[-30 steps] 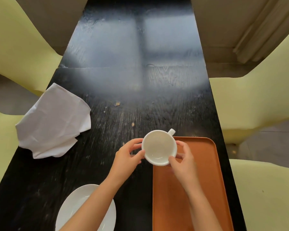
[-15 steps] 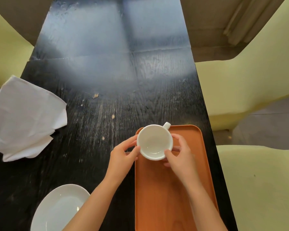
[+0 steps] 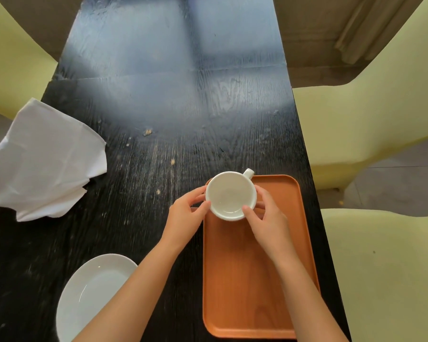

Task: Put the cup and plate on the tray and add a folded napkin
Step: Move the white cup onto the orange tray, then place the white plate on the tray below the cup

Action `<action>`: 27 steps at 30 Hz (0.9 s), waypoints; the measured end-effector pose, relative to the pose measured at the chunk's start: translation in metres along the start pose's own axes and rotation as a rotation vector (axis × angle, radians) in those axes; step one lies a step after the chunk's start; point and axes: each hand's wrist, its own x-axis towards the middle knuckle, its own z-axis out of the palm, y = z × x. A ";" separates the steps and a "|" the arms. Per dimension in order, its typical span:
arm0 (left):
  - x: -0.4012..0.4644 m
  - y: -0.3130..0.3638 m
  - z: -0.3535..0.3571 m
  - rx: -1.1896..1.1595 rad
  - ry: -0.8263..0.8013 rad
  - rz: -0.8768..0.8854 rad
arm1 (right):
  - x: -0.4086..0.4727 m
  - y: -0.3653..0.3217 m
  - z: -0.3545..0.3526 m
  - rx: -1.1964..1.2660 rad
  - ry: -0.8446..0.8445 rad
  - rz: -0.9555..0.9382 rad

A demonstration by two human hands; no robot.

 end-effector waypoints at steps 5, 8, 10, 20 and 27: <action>-0.016 0.010 -0.013 0.233 0.062 0.047 | -0.019 -0.022 -0.001 -0.338 0.176 -0.117; -0.044 0.009 -0.031 0.507 0.199 0.235 | -0.043 -0.043 0.015 -0.474 0.195 -0.307; -0.066 0.002 -0.046 0.620 0.241 0.346 | -0.060 -0.052 0.035 -0.558 0.173 -0.417; -0.162 -0.089 -0.150 0.889 0.306 0.133 | -0.127 -0.061 0.153 -0.771 -0.076 -0.576; -0.174 -0.141 -0.201 0.959 0.227 0.022 | -0.146 -0.042 0.197 -0.992 -0.124 -0.399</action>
